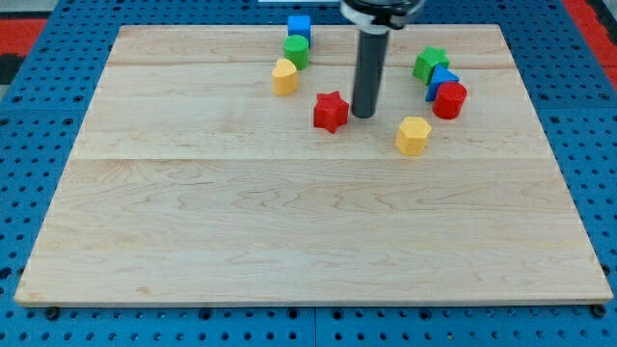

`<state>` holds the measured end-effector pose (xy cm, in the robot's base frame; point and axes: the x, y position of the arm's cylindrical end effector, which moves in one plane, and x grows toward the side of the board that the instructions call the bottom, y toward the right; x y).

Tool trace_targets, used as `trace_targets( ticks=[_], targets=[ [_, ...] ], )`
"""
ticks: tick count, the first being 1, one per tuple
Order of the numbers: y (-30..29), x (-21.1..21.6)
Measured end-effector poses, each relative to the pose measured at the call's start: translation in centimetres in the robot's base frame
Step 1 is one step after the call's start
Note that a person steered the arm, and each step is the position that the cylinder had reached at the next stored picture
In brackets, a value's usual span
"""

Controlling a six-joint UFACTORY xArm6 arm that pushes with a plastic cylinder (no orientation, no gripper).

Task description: Place the red star towards center of the board

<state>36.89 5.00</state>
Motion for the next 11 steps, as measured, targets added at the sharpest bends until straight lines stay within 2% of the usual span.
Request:
trace_targets(
  ticks=[2, 3, 4, 5, 8, 9, 11],
  targets=[
    [-5.5, -0.3],
    [-2.5, 1.2],
    [-2.3, 4.3],
    [-5.3, 5.0],
    [-7.5, 2.3],
    [-5.3, 2.8],
    [3.9, 0.5]
  ],
)
